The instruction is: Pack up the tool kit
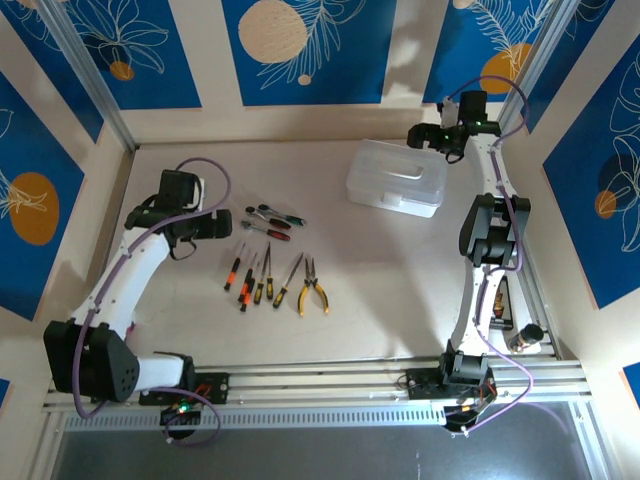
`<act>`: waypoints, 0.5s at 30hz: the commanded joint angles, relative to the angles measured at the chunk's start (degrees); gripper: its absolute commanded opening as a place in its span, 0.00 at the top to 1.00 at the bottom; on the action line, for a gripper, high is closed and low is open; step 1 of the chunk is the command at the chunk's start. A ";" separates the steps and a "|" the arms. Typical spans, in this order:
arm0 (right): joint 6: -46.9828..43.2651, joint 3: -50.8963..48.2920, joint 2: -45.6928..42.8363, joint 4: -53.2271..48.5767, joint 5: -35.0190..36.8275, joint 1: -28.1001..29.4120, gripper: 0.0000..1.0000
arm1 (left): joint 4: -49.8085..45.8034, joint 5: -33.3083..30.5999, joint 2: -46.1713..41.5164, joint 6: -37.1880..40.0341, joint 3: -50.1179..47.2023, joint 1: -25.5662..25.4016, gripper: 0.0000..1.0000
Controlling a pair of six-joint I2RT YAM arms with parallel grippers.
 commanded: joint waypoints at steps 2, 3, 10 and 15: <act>-1.91 -10.00 -3.70 1.74 -4.87 -0.06 0.01 | -2.00 -0.61 -0.83 -0.07 -0.29 -0.88 0.00; -1.91 -12.31 -4.92 2.88 -5.42 -0.06 0.01 | -2.10 -0.60 -0.95 0.06 -0.18 -0.94 0.00; 0.20 -34.16 -18.09 9.40 -6.57 2.05 0.01 | -1.57 1.09 -1.22 0.95 0.38 -2.89 0.00; 4.09 -50.31 -31.73 11.17 -2.95 6.05 0.01 | -0.83 0.68 0.56 0.19 1.79 -7.52 0.00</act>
